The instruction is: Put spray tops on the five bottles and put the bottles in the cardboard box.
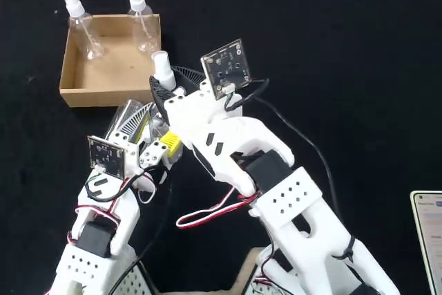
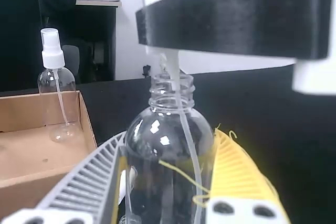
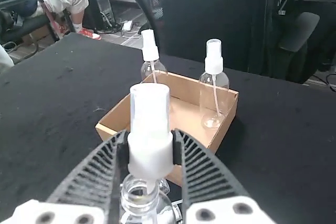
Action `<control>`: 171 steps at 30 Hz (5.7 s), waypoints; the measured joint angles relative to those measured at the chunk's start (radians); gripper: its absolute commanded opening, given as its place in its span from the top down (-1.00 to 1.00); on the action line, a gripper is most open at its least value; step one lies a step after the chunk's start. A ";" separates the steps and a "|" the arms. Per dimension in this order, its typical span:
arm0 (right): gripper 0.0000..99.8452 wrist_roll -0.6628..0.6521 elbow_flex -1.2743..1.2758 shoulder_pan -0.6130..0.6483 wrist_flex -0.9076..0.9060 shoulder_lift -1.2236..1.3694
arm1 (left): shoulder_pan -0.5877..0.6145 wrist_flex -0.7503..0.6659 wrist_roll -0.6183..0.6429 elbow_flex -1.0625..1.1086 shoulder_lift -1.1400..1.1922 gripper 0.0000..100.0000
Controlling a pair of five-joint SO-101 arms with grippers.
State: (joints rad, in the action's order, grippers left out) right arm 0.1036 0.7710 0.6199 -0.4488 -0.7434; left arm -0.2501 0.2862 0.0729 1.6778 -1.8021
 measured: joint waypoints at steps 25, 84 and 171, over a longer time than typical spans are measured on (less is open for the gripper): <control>0.65 -0.066 0.189 0.025 0.035 -0.272 | 0.008 0.000 0.000 0.002 -0.002 0.85; 0.93 -0.068 -0.273 -0.169 -0.489 -0.371 | 0.006 0.000 0.000 0.003 -0.002 0.85; 0.93 -0.066 0.631 -0.374 -0.005 -0.535 | 0.442 -1.448 0.003 -1.145 2.369 0.85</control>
State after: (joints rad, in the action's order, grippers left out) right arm 0.0376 1.4016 0.2455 -0.4534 -1.2789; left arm 0.1918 -1.1623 0.0760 0.5332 0.5669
